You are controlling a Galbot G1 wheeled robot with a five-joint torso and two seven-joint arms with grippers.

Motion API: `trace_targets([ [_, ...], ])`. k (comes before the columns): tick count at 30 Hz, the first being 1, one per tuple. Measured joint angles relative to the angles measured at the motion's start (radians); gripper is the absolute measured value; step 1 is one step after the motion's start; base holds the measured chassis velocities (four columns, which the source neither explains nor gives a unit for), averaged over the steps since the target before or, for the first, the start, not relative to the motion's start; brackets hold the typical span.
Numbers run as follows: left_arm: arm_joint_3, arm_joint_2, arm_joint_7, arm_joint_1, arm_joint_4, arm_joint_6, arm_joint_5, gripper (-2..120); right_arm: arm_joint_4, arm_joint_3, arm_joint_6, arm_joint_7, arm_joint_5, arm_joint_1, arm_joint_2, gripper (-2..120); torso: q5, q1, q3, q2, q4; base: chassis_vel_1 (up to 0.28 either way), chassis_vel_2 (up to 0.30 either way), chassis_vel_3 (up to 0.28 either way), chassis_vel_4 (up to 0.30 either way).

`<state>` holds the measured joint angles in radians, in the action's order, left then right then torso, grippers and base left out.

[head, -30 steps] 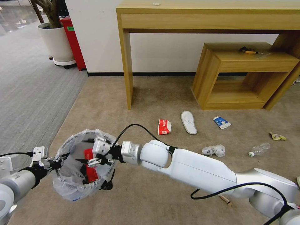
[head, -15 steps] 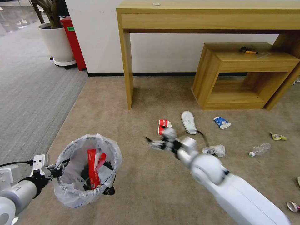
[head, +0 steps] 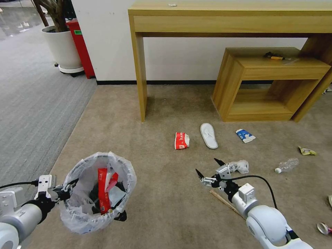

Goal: Pick up the trash bin and place the garbage on the floor into it.

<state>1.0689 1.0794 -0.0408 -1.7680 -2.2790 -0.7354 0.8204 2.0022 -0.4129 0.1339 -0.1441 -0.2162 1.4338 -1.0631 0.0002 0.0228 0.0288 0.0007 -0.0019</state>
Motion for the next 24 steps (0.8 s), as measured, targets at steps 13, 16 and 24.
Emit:
trace_targets([
  [13, 0.006, 0.001, -0.021, -0.001, 0.003, 0.000, -0.006, 0, 0.016, -0.017, -0.007, -0.004, 0.032, 0.022, -0.084, 100, 0.0000, 0.000, 0.000, 0.000, 0.0000, 0.000, 0.000, 0.000, 0.000],
  [16, 0.011, 0.001, -0.030, 0.001, 0.006, 0.000, -0.006, 0, 0.018, -0.018, -0.007, -0.004, 0.035, 0.023, -0.083, 100, 0.0000, 0.000, 0.000, 0.000, 0.0000, 0.000, 0.000, 0.000, 0.000],
  [24, 0.008, 0.002, -0.052, 0.003, 0.011, 0.000, -0.030, 0, 0.019, -0.015, 0.002, -0.002, 0.035, 0.016, -0.066, 100, 0.0000, 0.000, 0.000, 0.000, 0.0000, -0.030, 0.028, 0.028, -0.027],
])
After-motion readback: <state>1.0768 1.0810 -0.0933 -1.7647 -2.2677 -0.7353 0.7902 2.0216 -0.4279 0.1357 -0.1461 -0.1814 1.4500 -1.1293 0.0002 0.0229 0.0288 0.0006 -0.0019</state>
